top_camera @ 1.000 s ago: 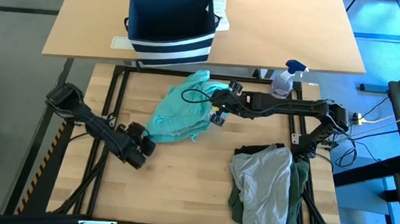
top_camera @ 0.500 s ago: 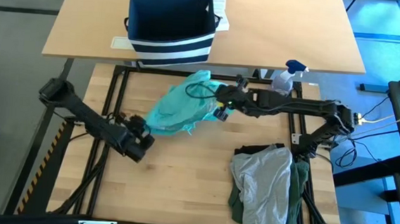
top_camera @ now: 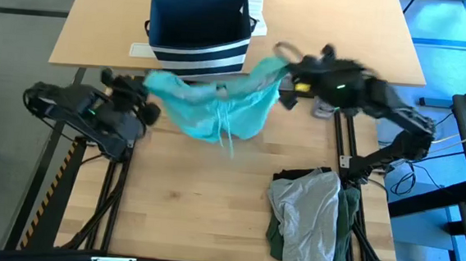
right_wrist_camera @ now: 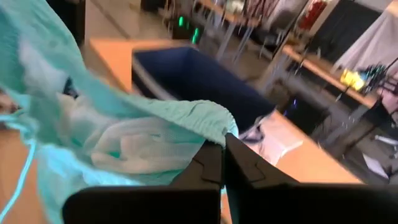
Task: Fold Laundry from Bin
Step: Fold the blue shorts
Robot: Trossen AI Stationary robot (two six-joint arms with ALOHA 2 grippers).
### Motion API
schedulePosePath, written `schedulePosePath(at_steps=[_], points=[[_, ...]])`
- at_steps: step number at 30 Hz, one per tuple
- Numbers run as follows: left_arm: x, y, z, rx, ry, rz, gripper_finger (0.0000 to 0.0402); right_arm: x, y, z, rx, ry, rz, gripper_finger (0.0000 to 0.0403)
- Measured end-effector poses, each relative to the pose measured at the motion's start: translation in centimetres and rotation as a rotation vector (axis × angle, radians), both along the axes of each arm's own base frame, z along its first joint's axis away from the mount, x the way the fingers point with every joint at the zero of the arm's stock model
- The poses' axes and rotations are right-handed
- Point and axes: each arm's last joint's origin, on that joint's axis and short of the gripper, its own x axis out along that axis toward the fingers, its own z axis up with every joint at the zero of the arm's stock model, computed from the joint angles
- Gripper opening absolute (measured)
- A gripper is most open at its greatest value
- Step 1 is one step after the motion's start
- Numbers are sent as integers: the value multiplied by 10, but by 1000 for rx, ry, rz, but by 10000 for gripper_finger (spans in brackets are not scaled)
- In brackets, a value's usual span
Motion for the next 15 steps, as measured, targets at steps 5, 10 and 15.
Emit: schedulePosePath(at_steps=[5,10,15], points=[[-15,11,46,44,-28,8,1,-25,2,35,-24,-88,2,0],[-18,16,73,70,-43,-11,1,-36,-6,39,-11,-70,-26,0],[-16,23,86,83,-28,-39,1,-35,-21,28,49,2,-39,0]])
